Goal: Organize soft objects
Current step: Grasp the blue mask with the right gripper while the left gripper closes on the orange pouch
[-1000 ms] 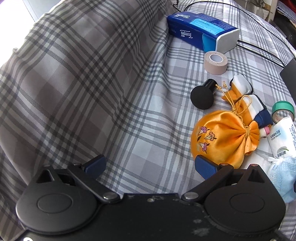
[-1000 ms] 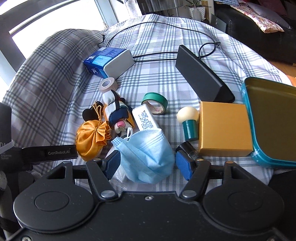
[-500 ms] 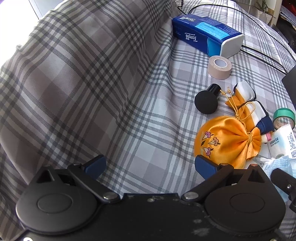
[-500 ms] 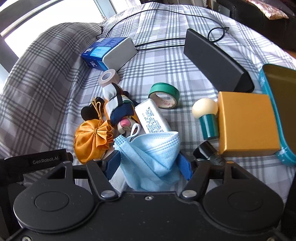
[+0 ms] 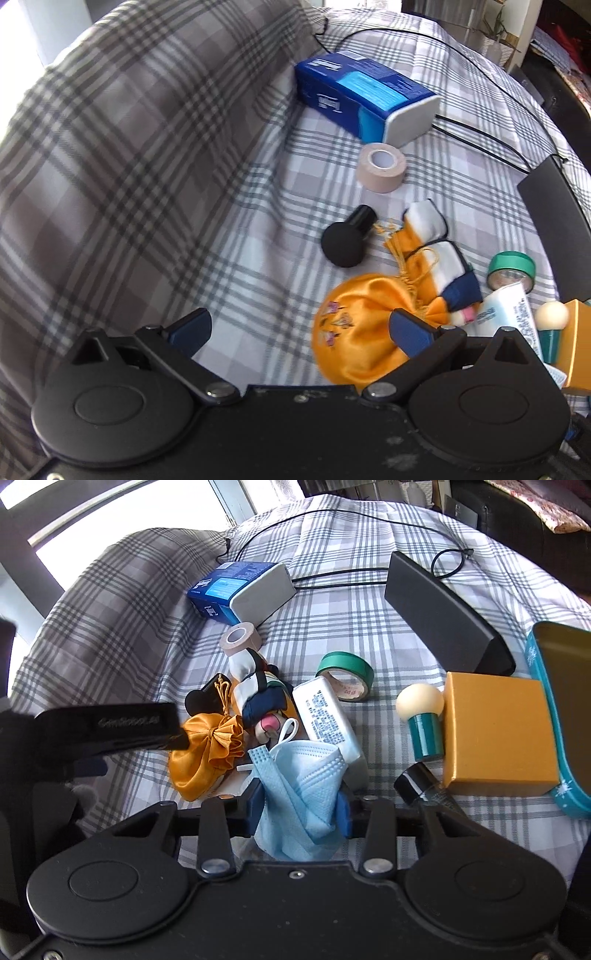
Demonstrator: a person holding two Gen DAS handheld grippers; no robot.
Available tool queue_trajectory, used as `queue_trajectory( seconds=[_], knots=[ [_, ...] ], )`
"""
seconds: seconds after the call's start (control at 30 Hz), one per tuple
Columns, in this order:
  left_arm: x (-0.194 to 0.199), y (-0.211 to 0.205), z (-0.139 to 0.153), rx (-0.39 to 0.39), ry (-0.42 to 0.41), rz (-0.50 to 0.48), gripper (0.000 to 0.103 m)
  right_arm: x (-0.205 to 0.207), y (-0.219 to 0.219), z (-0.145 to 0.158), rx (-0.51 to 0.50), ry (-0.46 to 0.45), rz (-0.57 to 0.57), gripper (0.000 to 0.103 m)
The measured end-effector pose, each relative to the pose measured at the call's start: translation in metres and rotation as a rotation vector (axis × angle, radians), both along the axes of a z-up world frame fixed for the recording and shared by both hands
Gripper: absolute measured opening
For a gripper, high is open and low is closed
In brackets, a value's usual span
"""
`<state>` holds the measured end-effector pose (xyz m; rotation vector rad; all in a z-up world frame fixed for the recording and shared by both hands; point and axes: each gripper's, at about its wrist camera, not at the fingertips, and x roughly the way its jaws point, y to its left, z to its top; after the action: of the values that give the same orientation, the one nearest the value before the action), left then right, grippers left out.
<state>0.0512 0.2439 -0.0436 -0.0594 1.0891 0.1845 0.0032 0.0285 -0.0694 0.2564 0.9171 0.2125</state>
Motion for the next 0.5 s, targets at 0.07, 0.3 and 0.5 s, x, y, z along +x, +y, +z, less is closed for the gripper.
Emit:
queue_trajectory(
  seconds=[0.07, 0.3, 0.5],
  knots=[
    [0.003, -0.006, -0.005, -0.013, 0.012, -0.009, 0.103, -0.003, -0.003, 0.001, -0.002, -0.003, -0.01, 0.042],
    [0.016, -0.018, -0.019, -0.021, 0.042, -0.036, 0.103, -0.012, -0.015, 0.001, -0.011, 0.02, -0.044, 0.042],
    [0.015, -0.022, -0.017, -0.034, 0.021, -0.049, 0.103, -0.012, -0.021, 0.0, -0.003, 0.033, -0.065, 0.042]
  ],
)
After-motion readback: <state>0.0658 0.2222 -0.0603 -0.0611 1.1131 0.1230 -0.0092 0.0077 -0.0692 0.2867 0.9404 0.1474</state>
